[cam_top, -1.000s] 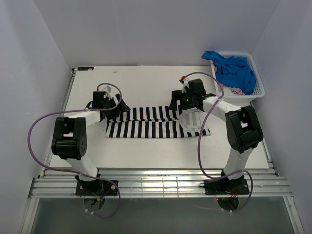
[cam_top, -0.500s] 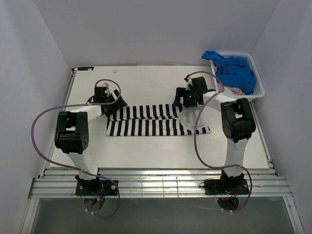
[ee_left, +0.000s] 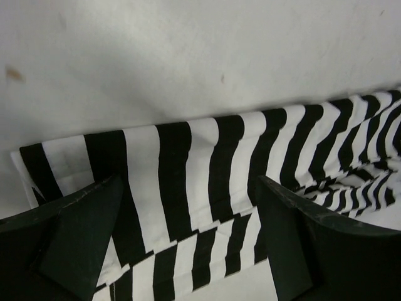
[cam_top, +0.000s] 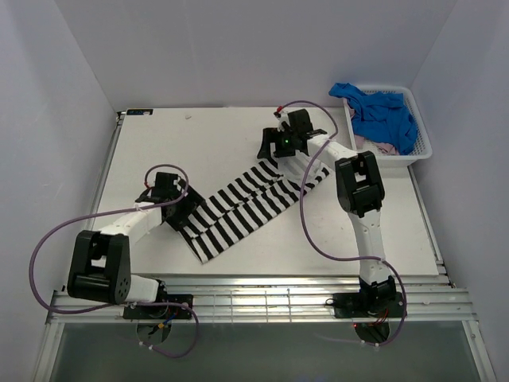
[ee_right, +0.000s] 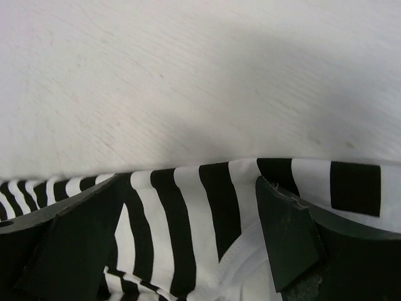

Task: Fold and stack the tank tops
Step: Fold the tank top

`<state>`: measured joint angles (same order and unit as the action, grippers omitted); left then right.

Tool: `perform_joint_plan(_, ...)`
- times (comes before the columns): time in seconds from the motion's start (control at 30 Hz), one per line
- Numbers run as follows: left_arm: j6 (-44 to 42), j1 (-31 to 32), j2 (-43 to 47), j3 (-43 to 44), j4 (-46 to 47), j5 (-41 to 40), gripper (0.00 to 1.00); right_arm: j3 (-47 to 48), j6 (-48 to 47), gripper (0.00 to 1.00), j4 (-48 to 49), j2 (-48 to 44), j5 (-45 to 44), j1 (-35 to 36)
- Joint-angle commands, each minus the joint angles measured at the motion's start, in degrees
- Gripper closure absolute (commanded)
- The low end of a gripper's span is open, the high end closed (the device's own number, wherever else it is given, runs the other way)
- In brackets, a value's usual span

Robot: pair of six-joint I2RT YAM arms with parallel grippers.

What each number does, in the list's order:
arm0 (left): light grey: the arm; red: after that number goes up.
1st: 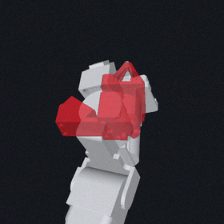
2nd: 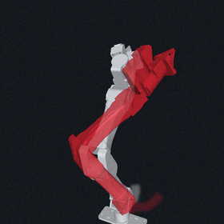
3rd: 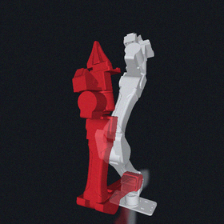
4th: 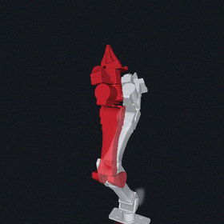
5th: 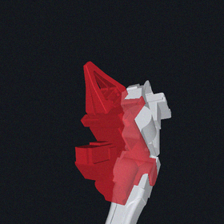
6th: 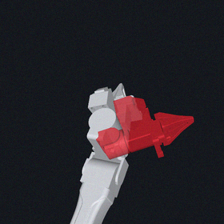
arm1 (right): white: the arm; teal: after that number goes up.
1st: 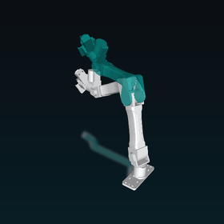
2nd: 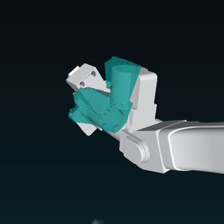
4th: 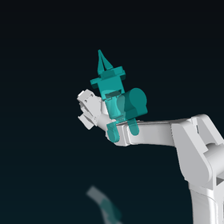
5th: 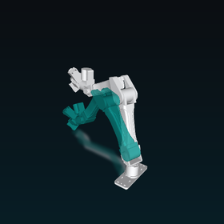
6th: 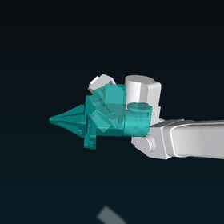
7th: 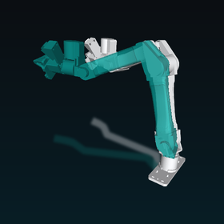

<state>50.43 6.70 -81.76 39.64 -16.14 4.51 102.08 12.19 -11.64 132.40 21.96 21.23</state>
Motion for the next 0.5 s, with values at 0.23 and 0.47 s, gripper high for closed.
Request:
perform_joint_plan(0.23,32.6,17.2,13.8,-8.5,-23.4,-7.1,0.02,16.7,11.4,0.1,13.7,17.0,4.9,5.6)
perform_joint_plan(0.47,48.3,31.6,16.8,-6.8,-27.7,-12.2,0.02,15.3,11.7,0.1,15.8,14.8,1.3,8.5)
